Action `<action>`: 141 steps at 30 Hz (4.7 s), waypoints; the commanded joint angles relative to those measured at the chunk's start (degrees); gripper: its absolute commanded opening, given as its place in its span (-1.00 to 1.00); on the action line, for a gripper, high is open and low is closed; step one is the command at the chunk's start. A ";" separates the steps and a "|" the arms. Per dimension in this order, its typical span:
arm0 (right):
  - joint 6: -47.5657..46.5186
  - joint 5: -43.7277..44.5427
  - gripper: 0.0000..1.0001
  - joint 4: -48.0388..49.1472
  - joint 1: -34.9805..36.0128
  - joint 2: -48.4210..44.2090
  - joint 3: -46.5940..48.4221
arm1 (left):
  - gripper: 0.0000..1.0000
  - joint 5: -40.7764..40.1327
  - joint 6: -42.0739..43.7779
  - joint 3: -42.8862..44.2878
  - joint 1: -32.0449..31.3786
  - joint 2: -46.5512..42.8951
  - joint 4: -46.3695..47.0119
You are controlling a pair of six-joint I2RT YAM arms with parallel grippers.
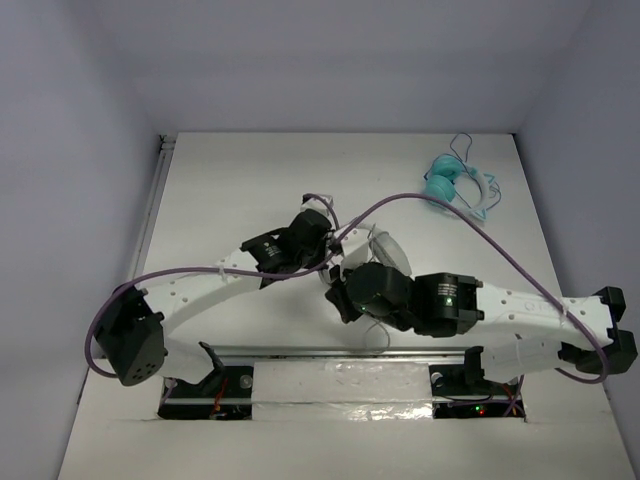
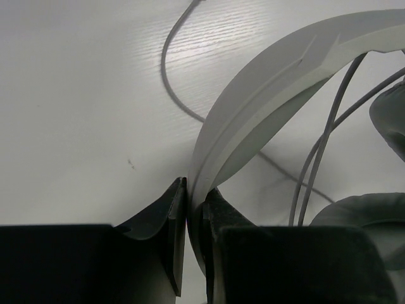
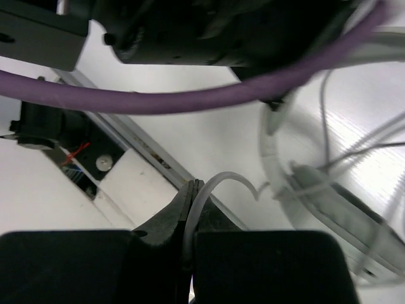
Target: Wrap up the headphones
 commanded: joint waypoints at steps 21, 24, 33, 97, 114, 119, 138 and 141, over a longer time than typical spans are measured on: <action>-3.14 25.49 -0.86 -11.09 -8.43 -2.12 0.84 | -1.00 11.54 9.82 -3.44 -2.15 -16.14 -10.40; -4.02 25.58 -0.75 -8.97 -10.54 -2.82 -0.30 | -1.00 13.12 10.34 -3.70 -2.15 -16.93 -10.49; -2.80 20.77 -0.56 -1.97 -14.50 -7.65 -8.65 | -1.00 16.38 9.82 -1.60 -2.15 -20.53 -10.49; 1.70 -5.99 -0.74 36.99 -30.76 -30.96 -41.18 | -1.00 29.39 6.30 58.87 15.61 -2.96 -20.42; -0.25 -23.45 0.38 63.93 -42.10 -5.38 -44.42 | -1.00 30.53 6.65 59.40 15.61 -2.52 -20.16; -0.16 -24.52 0.26 69.16 -42.10 -5.72 -47.68 | -1.00 30.62 6.92 59.49 15.61 -2.52 -20.42; 0.19 -27.15 -0.25 84.70 -42.10 17.04 -38.89 | -1.00 31.06 5.51 58.08 15.61 -2.87 -18.67; 1.15 -29.00 -0.90 88.31 -42.10 17.22 -40.99 | -1.00 29.40 5.16 59.31 15.61 -2.00 -18.75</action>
